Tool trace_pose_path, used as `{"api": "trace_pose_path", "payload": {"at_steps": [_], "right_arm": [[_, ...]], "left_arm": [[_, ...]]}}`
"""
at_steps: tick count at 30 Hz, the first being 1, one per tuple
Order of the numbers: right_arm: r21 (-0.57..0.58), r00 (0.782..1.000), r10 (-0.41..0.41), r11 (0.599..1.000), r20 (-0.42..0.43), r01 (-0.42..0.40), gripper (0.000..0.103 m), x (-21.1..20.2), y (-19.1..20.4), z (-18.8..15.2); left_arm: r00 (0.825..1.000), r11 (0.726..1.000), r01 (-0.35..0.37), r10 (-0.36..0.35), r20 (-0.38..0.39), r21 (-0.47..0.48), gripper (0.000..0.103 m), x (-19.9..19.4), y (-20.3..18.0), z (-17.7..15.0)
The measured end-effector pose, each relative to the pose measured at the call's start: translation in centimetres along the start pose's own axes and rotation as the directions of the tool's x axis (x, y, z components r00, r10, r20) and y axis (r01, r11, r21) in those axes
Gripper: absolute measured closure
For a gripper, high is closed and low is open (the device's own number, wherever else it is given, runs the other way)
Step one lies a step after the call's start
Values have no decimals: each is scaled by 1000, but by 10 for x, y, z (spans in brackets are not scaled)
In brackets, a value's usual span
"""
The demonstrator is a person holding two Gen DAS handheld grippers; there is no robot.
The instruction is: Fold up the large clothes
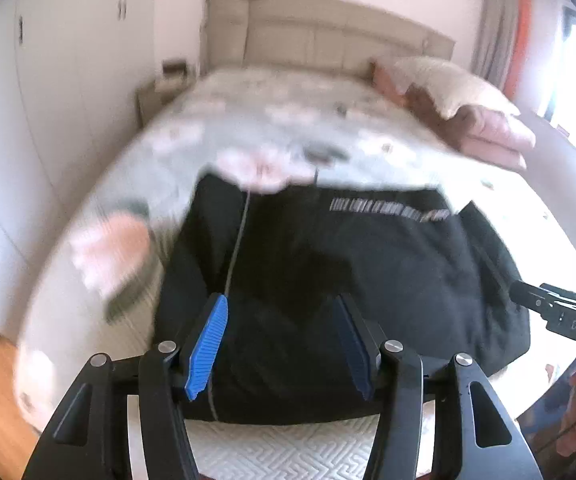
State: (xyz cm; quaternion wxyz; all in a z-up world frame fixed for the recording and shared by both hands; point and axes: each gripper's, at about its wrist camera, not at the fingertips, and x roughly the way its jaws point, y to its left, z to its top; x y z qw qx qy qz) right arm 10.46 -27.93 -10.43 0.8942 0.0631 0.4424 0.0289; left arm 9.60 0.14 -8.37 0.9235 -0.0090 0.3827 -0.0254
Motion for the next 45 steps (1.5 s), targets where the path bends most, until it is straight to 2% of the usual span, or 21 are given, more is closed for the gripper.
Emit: {"api": "trace_pose_path", "payload": {"at_steps": [2, 5, 9, 13, 17, 20, 25, 27, 29, 36, 45], "right_arm": [[-18, 998, -13, 1000, 58, 14, 18, -27, 18, 12], [-30, 991, -1, 1000, 133, 5, 14, -67, 38, 24], [-43, 974, -13, 999, 227, 23, 8, -111, 62, 30], [-54, 962, 0, 998, 272, 15, 8, -133, 76, 34], [-56, 954, -15, 998, 300, 34, 8, -141, 83, 39], [-62, 949, -5, 998, 315, 26, 8, -147, 85, 46], [-68, 932, -24, 996, 361, 52, 8, -159, 90, 61], [-62, 930, -27, 997, 366, 53, 3, -160, 90, 62], [-54, 933, -22, 998, 360, 45, 1, -156, 89, 61], [-34, 953, -28, 999, 301, 40, 1, -134, 84, 54], [-3, 960, -36, 999, 277, 39, 1, -127, 78, 48]], "left_arm": [[998, 999, -25, 24, 61, 21, 43, -31, -7, 11], [992, 999, -36, 33, 118, 28, 31, -69, -14, 25], [986, 1000, 6, -10, 164, 25, 30, -111, -22, 34], [974, 999, -27, 16, 224, 47, 30, -140, -33, 40], [967, 999, -35, 26, 252, 32, 30, -159, -35, 41], [966, 999, -24, 17, 256, 24, 30, -165, -33, 43], [965, 998, -56, 56, 256, -8, 30, -173, -30, 50], [968, 999, -41, 45, 247, -23, 30, -172, -27, 51], [972, 999, -28, 36, 233, -37, 30, -169, -24, 51], [981, 998, -53, 58, 185, -34, 30, -153, -23, 47], [981, 996, -79, 84, 174, -33, 30, -148, -23, 44]]}}
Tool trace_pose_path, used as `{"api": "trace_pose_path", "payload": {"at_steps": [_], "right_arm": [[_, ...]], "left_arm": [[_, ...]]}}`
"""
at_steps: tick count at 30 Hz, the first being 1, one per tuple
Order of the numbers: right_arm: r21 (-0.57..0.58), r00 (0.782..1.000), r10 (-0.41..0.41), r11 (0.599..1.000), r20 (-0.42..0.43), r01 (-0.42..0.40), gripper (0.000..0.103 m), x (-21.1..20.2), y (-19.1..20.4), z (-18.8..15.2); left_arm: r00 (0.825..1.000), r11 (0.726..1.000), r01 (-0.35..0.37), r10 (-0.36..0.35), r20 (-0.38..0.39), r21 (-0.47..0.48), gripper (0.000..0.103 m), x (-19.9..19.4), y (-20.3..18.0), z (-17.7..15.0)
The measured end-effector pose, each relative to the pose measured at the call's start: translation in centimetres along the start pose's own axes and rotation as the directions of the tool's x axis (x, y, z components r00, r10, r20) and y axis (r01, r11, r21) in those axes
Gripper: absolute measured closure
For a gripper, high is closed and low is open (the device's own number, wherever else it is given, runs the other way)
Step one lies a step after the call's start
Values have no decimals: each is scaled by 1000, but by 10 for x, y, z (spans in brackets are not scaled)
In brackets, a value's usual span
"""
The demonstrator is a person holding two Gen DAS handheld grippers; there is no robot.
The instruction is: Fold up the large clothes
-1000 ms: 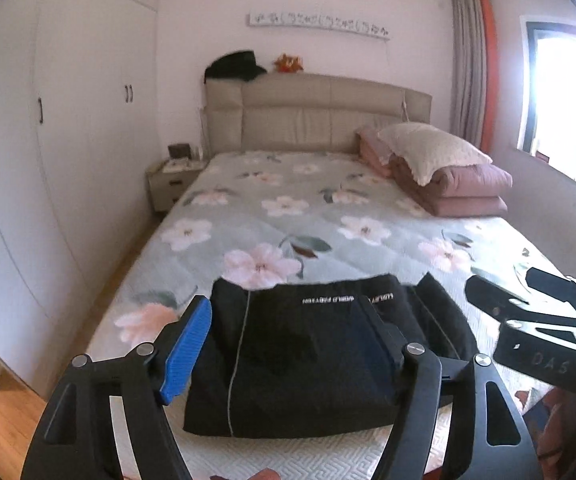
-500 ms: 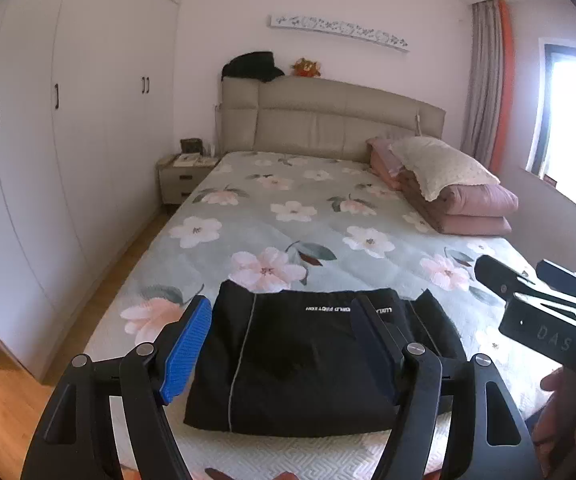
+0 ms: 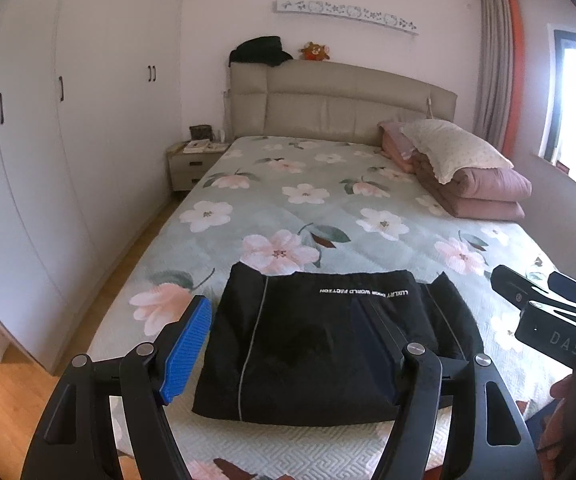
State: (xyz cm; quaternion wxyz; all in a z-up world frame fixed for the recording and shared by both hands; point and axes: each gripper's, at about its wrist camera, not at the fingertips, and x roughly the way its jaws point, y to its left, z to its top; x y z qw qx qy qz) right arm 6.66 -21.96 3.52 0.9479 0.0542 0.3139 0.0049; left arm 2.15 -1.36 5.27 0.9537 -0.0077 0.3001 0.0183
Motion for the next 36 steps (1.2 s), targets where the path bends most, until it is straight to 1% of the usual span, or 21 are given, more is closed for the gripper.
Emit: {"api": "trace_pose_path", "payload": {"at_steps": [5, 13, 21, 25, 31, 36], "right_arm": [[0, 1000, -1, 1000, -10, 1, 1, 0, -2, -3], [5, 999, -6, 1000, -32, 6, 1, 2, -3, -9], [18, 999, -1, 1000, -48, 2, 1, 4, -5, -15], [27, 998, -2, 1000, -55, 4, 1, 5, -7, -18], [32, 997, -21, 999, -70, 23, 1, 5, -10, -22], [27, 997, -18, 999, -69, 20, 1, 4, -7, -24]], "left_arm": [[999, 998, -33, 32, 19, 48, 30, -2, -8, -3], [1000, 996, -18, 17, 16, 85, 30, -6, -17, -7], [1000, 996, -22, 21, 8, 86, 30, -5, -15, -6], [999, 995, -36, 35, 10, 91, 30, -5, -18, -7], [996, 991, -83, 80, 36, 108, 30, -9, -25, -9], [996, 990, -85, 82, 38, 111, 30, -10, -25, -10]]}}
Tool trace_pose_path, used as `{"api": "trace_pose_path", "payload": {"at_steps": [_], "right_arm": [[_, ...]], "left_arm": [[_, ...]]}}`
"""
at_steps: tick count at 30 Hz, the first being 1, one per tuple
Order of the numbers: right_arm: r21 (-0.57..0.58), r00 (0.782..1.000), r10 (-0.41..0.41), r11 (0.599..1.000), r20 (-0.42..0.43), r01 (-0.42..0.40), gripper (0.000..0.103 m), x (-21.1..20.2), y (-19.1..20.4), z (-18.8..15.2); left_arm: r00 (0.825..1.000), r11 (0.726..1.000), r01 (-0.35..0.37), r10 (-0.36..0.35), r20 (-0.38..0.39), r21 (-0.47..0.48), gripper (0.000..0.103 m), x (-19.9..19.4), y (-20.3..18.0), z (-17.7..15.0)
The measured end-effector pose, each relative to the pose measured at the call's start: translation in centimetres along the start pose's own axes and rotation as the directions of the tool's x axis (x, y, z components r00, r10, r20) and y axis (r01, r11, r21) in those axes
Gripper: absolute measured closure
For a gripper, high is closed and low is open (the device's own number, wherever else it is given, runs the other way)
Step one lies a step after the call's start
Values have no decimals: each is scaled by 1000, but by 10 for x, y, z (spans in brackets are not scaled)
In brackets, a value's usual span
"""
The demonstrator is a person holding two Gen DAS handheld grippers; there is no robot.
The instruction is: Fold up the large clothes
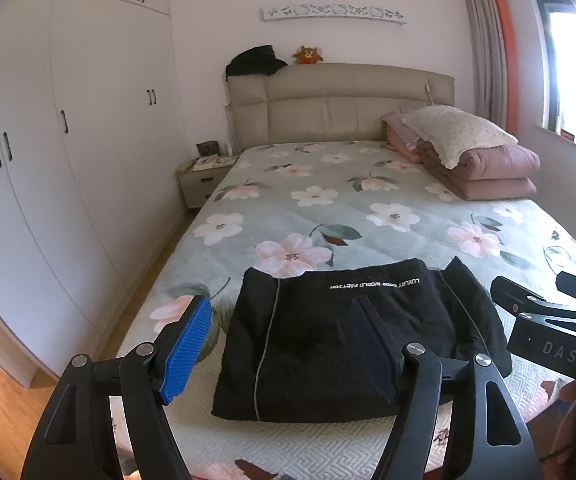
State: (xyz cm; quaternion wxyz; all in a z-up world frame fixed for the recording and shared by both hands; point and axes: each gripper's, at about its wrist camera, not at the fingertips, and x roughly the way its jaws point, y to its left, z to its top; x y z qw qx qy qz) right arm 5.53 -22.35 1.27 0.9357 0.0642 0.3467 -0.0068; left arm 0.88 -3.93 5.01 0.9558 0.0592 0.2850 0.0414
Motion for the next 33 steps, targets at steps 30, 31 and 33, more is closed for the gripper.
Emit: {"api": "trace_pose_path", "payload": {"at_steps": [30, 31, 33], "right_arm": [[3, 999, 29, 1000, -37, -29, 1, 5, 10, -6], [4, 999, 31, 1000, -38, -31, 1, 5, 10, -6], [11, 998, 44, 999, -45, -43, 1, 5, 10, -8]], "left_arm": [[998, 998, -66, 66, -21, 11, 30, -3, -5, 0], [998, 998, -57, 57, -28, 5, 30, -1, -4, 0], [997, 997, -71, 71, -27, 12, 30, 0, -4, -1]]}}
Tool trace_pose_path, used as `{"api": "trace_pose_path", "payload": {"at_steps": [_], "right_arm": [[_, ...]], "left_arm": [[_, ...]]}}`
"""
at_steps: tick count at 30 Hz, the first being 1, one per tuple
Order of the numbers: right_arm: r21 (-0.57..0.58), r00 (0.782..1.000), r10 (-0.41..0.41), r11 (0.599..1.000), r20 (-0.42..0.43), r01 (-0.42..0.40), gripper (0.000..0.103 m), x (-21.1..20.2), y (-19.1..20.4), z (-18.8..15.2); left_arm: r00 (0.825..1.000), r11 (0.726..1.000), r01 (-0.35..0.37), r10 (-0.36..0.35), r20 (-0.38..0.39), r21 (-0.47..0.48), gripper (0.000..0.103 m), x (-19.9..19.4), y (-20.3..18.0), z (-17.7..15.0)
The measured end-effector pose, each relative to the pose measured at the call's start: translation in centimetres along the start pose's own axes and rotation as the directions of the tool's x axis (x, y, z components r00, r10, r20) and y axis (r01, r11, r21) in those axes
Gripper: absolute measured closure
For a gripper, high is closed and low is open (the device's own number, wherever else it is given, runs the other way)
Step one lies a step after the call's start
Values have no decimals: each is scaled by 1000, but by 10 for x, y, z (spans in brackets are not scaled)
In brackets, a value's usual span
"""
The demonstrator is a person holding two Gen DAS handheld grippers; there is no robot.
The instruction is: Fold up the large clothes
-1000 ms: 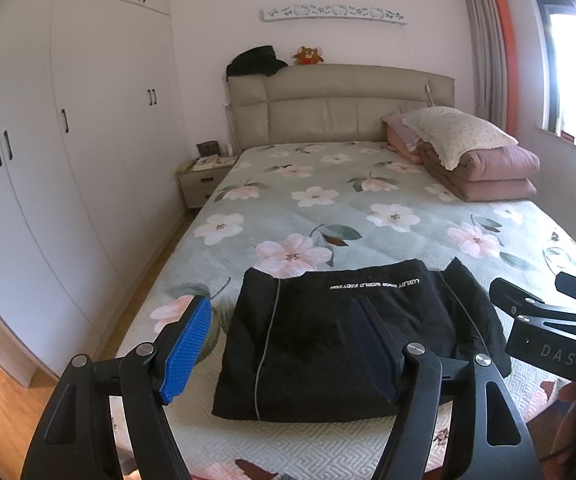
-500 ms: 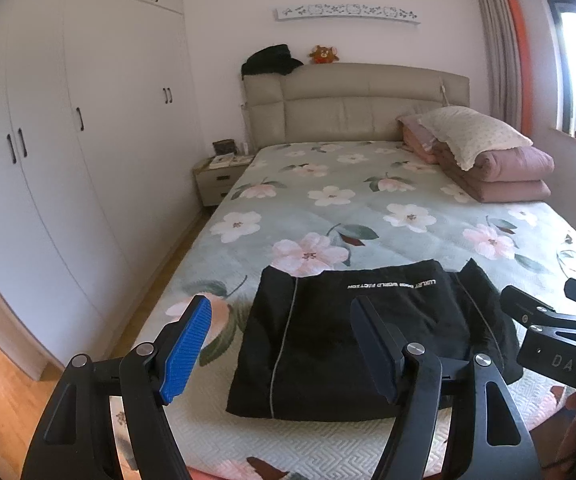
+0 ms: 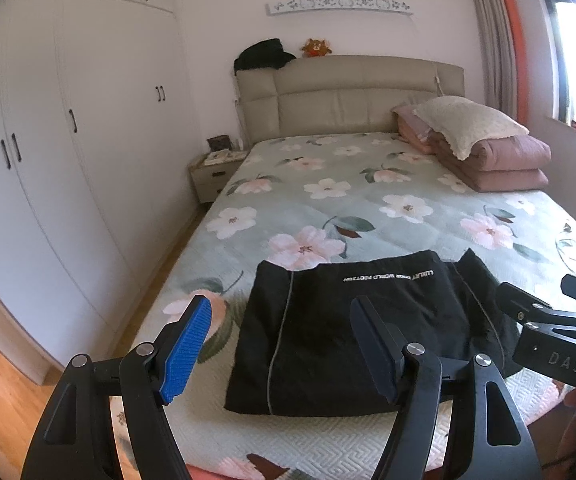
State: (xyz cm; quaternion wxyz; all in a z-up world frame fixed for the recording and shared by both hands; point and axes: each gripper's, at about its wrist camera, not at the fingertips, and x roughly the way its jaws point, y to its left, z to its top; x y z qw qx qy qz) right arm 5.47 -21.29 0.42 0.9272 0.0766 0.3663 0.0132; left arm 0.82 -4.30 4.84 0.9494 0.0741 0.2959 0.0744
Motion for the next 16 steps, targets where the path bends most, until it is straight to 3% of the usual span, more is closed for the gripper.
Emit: {"api": "trace_pose_path", "payload": {"at_steps": [16], "right_arm": [[2, 1000, -9, 1000, -23, 9, 1, 8, -2, -7]], "left_arm": [[999, 999, -36, 35, 27, 11, 30, 1, 3, -7]]}}
